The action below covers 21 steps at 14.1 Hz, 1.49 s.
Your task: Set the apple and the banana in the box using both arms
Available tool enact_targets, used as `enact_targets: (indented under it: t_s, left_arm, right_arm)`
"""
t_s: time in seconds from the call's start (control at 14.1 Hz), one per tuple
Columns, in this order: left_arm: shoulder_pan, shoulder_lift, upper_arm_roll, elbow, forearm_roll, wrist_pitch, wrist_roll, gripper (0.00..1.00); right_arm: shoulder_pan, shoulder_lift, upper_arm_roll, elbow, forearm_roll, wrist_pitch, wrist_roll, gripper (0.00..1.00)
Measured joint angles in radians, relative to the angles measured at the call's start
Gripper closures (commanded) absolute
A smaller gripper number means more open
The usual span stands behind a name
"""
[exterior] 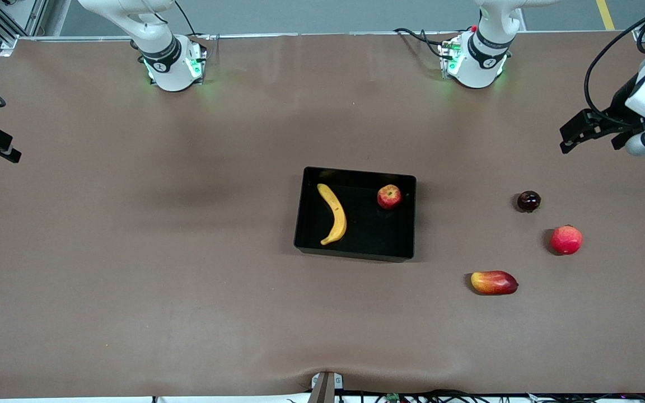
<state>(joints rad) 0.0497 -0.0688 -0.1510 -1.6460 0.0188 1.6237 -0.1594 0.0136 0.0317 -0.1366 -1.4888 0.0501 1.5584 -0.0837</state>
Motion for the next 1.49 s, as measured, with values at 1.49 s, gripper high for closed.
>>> enact_targets:
  t_s: [1.49]
  left_arm:
    - [0.006, -0.032, 0.010, 0.029, 0.000, -0.028, 0.012, 0.00]
  right_arm:
    - [0.000, 0.000, -0.003, 0.000, 0.000, 0.000, 0.003, 0.00]
